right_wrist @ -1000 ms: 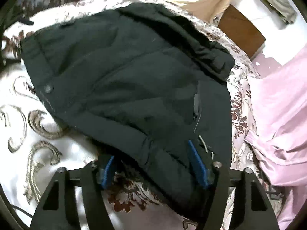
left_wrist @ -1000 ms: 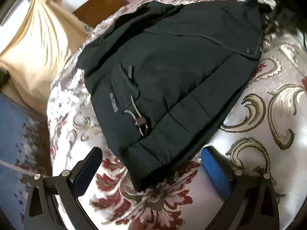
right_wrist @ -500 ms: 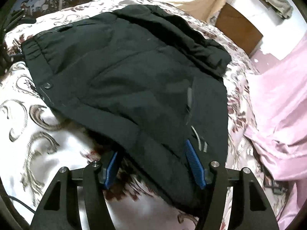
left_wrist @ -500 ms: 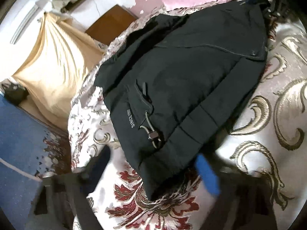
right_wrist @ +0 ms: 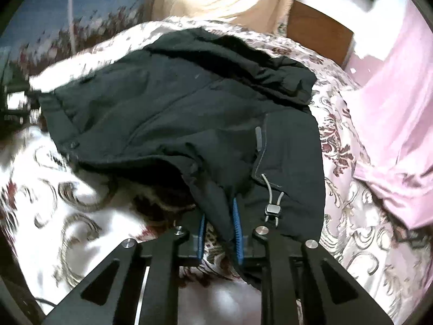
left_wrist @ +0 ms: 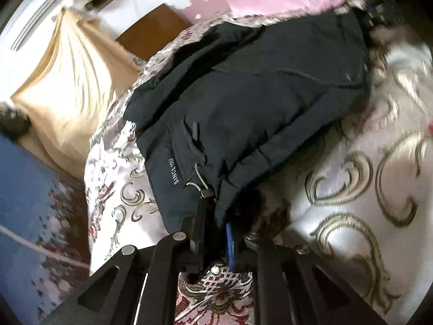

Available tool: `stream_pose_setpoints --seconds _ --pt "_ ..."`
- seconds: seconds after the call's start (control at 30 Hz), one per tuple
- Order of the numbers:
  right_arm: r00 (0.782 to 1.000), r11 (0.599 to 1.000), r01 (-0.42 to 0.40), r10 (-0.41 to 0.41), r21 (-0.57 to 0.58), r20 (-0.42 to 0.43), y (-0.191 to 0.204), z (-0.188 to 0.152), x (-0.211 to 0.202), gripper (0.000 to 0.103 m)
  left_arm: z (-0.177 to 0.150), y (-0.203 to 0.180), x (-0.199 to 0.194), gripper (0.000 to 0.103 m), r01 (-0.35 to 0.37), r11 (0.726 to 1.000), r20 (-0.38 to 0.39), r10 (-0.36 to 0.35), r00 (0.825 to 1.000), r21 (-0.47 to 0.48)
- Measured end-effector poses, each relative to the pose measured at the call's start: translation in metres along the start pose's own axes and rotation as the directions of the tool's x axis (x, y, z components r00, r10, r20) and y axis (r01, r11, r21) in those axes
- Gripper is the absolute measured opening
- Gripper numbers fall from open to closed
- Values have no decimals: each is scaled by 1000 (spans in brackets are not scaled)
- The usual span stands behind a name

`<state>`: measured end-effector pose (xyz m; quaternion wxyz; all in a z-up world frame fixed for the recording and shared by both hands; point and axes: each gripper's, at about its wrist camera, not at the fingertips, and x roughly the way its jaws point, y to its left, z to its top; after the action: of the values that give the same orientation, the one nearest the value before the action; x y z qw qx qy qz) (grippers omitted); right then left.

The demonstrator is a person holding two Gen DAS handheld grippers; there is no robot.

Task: Fold large clothes

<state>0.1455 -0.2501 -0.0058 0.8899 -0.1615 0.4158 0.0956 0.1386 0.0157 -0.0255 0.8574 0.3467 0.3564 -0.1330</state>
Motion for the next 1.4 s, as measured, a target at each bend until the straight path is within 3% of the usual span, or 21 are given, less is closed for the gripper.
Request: stream_pose_setpoints --seconds 0.17,0.4,0.63,0.8,1.13,1.4 --pt "999 997 -20 17 80 40 -7 3 -5 12 5 17 -1 11 48 987 -14 -51 999 -155" --pt "997 983 -50 39 179 66 -13 -2 -7 11 3 21 -6 6 61 965 -13 -67 998 -253" --pt "993 973 -61 37 221 112 -8 -5 -18 9 -3 26 -20 5 32 934 17 -28 999 -356" --pt "989 967 -76 43 244 140 -8 -12 -29 8 -9 32 -39 5 25 918 73 5 997 -397" --pt "988 962 -90 52 257 148 -5 -36 -67 8 -16 29 -88 5 67 915 133 -14 991 -399" --pt "979 950 -111 55 291 195 -16 -15 -73 8 6 51 -89 5 110 857 157 -34 987 -503"
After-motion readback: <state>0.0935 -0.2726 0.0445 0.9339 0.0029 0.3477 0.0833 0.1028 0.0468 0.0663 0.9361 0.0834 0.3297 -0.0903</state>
